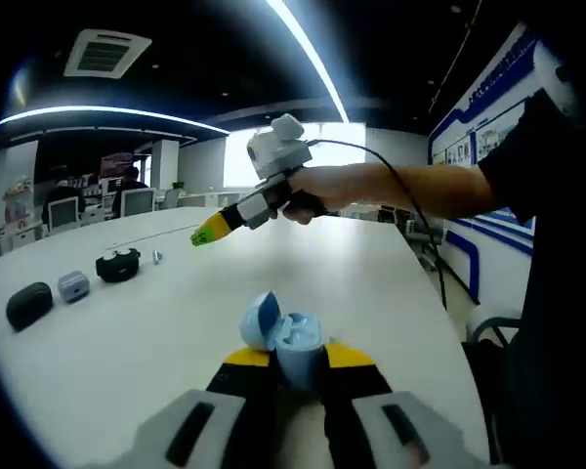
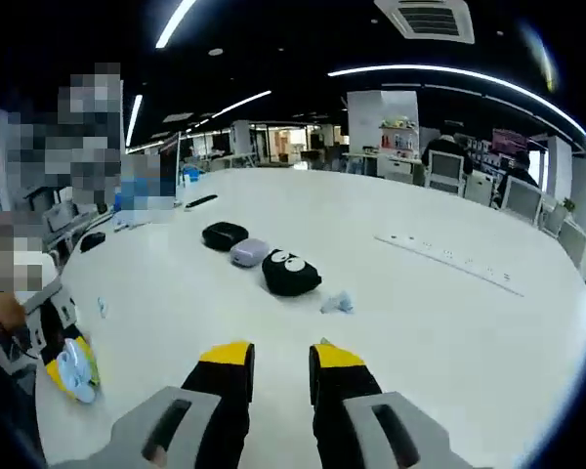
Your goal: Pick up the earbuds from the table and place the earbuds into the earbud case
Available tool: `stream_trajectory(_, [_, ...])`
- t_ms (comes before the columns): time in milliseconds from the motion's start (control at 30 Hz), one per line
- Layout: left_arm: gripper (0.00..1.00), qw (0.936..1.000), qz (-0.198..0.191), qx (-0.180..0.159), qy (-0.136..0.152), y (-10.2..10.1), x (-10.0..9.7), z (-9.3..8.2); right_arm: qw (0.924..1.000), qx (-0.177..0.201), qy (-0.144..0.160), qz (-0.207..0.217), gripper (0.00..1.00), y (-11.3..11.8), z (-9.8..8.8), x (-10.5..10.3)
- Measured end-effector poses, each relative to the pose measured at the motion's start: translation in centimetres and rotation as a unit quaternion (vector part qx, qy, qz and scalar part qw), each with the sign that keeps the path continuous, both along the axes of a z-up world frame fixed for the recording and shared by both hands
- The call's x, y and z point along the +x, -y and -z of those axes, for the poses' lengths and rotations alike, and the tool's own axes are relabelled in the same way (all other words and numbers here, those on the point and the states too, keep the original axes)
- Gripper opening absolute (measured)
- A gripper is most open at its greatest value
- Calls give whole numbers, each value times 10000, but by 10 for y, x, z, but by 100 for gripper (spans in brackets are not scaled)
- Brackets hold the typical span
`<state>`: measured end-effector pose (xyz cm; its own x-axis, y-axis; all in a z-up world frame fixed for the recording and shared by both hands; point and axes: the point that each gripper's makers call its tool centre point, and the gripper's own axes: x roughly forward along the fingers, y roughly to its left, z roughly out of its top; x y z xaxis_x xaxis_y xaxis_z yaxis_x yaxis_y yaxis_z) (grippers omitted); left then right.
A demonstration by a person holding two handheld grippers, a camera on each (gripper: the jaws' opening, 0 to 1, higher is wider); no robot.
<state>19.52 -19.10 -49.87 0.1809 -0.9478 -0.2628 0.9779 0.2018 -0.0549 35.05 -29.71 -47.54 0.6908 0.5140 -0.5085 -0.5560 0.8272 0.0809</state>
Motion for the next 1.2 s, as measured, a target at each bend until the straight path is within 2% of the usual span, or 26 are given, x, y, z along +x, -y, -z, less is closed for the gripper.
stream_trajectory(233, [19,10000,23,-1,4,0,-1,0,9997,-178,-139,35,21,-2,3,13])
stream_trajectory(300, [19,10000,15,-2,2,0,-1,0,9989,-143,-390,206,20,2,9,19])
stream_trajectory(400, [19,10000,10,-1,42,0,-1,0,9967,105,-720,364,20,-1,13,30])
stream_trajectory(533, [19,10000,26,-2,68,0,-2,0,9916,125,-1096,680,19,2,21,50])
stream_trajectory(700, [19,9999,64,-4,97,0,-4,0,9877,106,-1317,832,19,0,31,65])
stream_trajectory(800, [19,9999,85,-3,134,0,-5,0,9866,-75,-1332,944,20,0,36,71])
stream_trajectory(833, [19,9999,96,-2,140,0,-6,0,9879,-257,-1180,973,18,6,36,76])
stream_trajectory(867, [19,9998,106,-4,146,0,-6,0,9860,-177,-1305,1019,18,4,38,74])
stream_trajectory(900, [19,9998,113,-5,153,-1,-6,0,9861,-216,-1291,1027,18,4,39,76])
stream_trajectory(1000, [19,9998,137,-7,165,-1,-7,0,9867,-559,-1171,976,19,9,43,81])
stream_trajectory(1200, [19,9997,159,-12,178,-1,-7,0,9858,-726,-1196,932,18,6,46,88])
